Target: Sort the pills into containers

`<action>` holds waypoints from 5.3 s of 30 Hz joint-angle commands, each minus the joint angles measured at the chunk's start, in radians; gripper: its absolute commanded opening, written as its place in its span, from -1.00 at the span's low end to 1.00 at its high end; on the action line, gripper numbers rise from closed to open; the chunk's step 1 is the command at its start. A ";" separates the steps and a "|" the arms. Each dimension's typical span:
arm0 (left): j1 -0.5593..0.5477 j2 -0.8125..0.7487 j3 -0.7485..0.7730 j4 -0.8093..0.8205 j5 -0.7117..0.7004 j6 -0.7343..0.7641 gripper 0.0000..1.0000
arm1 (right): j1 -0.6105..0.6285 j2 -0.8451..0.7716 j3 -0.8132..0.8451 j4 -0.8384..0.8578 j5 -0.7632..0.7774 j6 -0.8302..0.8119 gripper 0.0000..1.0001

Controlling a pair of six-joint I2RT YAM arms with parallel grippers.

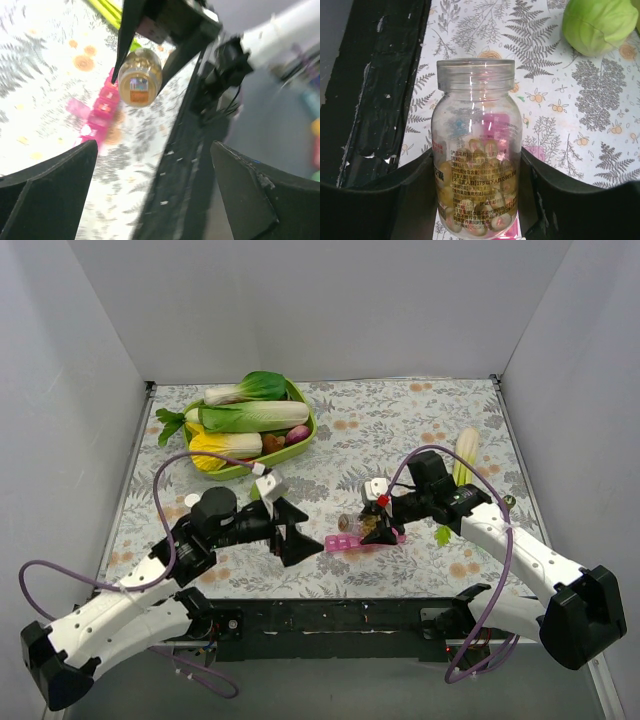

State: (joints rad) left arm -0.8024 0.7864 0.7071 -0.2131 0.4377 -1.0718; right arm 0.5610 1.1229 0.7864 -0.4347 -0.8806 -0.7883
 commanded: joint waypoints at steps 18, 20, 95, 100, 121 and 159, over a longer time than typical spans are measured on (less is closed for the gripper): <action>-0.112 0.241 -0.028 0.419 0.159 0.719 0.48 | -0.003 -0.002 0.013 -0.062 -0.126 -0.094 -0.97; -0.119 0.249 -0.026 0.419 0.162 0.710 0.38 | -0.003 0.000 0.014 -0.061 -0.126 -0.091 -0.97; -0.127 0.287 0.038 0.347 0.079 0.793 0.64 | -0.019 -0.020 -0.013 -0.018 -0.118 -0.051 -0.97; -0.126 0.329 0.083 0.281 0.084 0.742 -0.41 | -0.019 -0.021 -0.012 -0.021 -0.116 -0.051 -0.97; -0.126 0.146 0.002 0.256 -0.030 0.466 0.70 | -0.023 -0.018 -0.009 -0.022 -0.116 -0.051 -0.97; -0.116 0.382 0.154 0.123 -0.093 0.011 -1.00 | -0.026 -0.025 -0.016 -0.003 -0.081 -0.034 -0.97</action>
State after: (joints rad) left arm -0.9314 1.1603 0.7959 -0.0288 0.4213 -0.7216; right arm 0.5301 1.1183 0.7673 -0.4686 -0.9516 -0.8360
